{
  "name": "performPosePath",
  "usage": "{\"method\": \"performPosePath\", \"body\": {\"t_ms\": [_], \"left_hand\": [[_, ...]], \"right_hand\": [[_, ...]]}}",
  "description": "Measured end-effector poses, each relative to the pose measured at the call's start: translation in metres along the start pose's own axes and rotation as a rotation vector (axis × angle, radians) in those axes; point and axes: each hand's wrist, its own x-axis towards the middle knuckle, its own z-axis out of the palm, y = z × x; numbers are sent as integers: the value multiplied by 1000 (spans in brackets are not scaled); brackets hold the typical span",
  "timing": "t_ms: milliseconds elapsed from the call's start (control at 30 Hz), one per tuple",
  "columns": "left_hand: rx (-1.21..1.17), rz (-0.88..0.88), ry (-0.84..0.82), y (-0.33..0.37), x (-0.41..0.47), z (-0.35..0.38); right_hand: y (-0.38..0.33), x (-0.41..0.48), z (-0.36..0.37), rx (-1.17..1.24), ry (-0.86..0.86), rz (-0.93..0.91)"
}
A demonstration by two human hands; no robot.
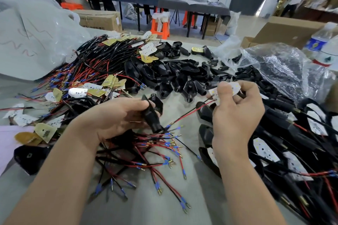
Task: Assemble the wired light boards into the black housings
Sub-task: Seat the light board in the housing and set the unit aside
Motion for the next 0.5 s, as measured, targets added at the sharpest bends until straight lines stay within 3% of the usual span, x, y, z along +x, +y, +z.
{"method": "performPosePath", "body": {"t_ms": [133, 200, 367, 500], "left_hand": [[95, 0, -28, 1, -5, -15], [131, -17, -24, 1, -6, -17], [327, 14, -61, -1, -4, -6], [40, 47, -134, -2, -4, 12]], "right_hand": [[-8, 22, -17, 151, 161, 101], [-10, 30, -25, 237, 152, 186], [-10, 28, -22, 631, -120, 566], [-10, 26, -19, 748, -276, 684]]}}
